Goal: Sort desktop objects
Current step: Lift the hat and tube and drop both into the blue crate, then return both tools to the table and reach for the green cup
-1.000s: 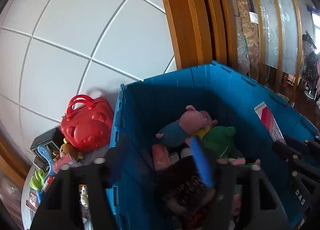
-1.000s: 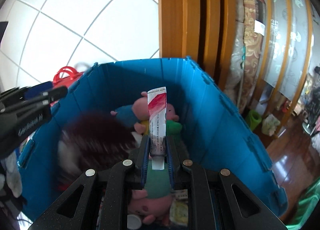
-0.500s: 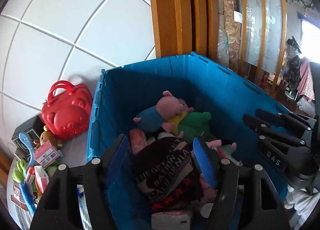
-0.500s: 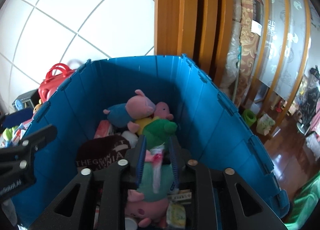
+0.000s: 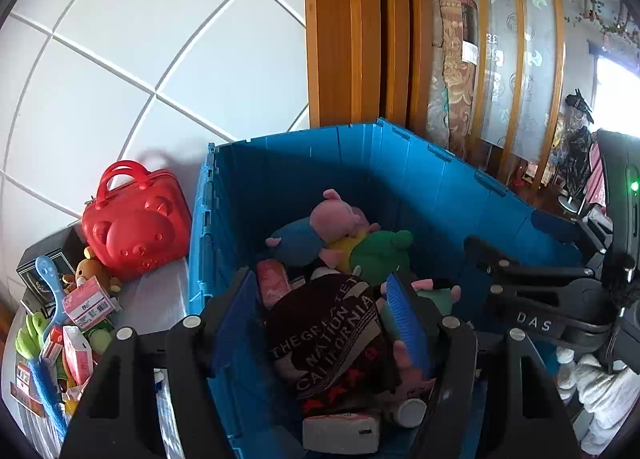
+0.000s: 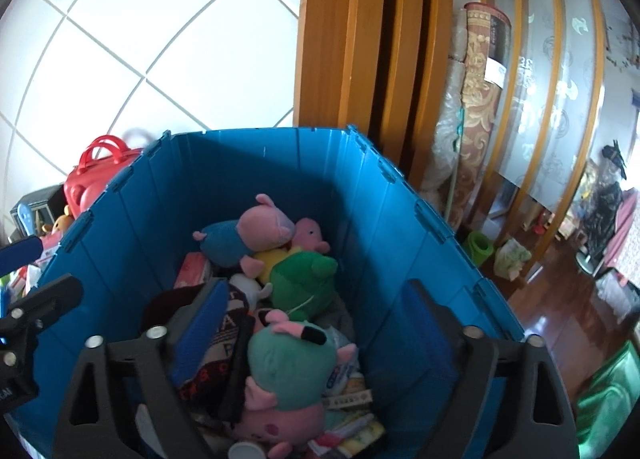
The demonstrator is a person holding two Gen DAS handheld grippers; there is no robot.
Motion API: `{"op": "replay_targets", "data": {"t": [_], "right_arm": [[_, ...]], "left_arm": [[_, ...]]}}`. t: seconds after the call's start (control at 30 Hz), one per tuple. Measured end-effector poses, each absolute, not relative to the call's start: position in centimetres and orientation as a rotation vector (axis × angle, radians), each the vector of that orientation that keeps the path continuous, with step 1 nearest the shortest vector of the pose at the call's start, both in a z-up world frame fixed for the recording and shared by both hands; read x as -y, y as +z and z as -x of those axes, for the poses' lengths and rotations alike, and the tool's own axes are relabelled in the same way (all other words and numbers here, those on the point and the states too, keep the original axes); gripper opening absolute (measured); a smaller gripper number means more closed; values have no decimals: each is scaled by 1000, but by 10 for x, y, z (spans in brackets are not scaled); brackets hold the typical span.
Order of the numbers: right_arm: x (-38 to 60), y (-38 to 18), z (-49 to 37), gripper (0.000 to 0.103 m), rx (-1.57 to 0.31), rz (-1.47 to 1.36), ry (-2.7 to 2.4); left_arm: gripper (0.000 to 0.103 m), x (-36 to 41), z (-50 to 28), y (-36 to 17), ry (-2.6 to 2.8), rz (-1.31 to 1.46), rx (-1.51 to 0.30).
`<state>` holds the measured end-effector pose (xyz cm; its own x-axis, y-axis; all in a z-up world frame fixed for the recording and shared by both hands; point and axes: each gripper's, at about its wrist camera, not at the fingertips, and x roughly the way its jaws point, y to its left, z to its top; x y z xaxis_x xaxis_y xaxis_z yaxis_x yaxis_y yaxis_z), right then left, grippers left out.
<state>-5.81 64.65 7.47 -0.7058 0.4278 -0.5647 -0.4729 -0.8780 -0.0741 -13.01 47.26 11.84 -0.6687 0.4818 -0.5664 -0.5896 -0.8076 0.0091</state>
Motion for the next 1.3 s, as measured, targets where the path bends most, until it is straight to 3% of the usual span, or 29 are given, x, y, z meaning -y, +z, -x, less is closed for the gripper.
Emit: {"op": "replay_targets", "data": {"t": [0.07,0.3,0.6,0.97,1.3], "right_arm": [[-640,77,55,102,-102,808,2521],[-596,96,43,103,-78,736,2602],[-498,108,57,103,-54,677,2834],[-380,86,115,103,-97,760,3050],[-306,-7,172,103,-116,1141,3063]], "left_arm": [[67,-464,127,122,2420,731,-236],[68,-413,121,133,2501,670,-189],[68,-292,130,114,2690,686,-120],[68,-103,148,16,2941,1045,-36],[68,46,125,-117,2961,1519,165]]}}
